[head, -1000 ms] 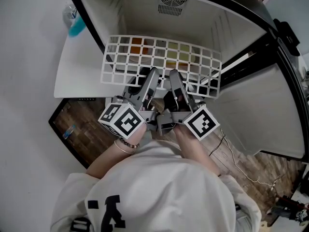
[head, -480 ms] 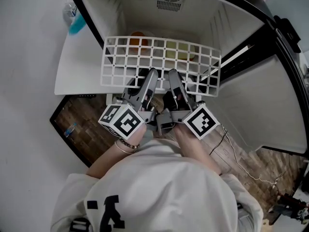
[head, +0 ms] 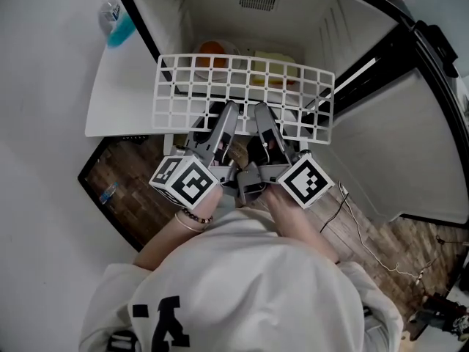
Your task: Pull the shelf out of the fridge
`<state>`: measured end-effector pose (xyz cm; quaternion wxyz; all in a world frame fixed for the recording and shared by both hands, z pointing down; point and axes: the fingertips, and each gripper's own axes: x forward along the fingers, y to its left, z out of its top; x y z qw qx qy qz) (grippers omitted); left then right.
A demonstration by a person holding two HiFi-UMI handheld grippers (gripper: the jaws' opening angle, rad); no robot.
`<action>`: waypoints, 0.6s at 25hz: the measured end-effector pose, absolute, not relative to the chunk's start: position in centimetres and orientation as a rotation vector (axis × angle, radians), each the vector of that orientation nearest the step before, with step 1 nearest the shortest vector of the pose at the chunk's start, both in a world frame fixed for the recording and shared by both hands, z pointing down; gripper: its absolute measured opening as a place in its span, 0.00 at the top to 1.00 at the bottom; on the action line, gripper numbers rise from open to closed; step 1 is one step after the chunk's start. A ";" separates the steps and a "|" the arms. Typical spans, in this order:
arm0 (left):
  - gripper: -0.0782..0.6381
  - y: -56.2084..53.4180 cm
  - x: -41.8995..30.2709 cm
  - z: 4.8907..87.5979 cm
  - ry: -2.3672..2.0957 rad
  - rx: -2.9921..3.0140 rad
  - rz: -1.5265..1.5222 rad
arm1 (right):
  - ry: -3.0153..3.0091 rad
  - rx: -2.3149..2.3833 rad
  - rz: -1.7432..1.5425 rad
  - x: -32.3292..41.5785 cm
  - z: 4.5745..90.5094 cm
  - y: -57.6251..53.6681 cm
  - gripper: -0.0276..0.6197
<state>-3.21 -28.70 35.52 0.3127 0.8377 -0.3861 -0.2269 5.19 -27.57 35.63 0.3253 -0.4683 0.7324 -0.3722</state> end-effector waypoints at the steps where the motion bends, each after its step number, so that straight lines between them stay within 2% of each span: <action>1: 0.72 -28.7 -3.2 35.6 -1.020 2.209 -0.600 | 1.919 -1.225 -0.978 5.2 35.6 -27.6 0.84; 15: 0.72 -25.3 -3.9 34.8 -1.060 2.213 -0.629 | 1.971 -1.186 -0.954 4.6 34.6 -24.4 0.84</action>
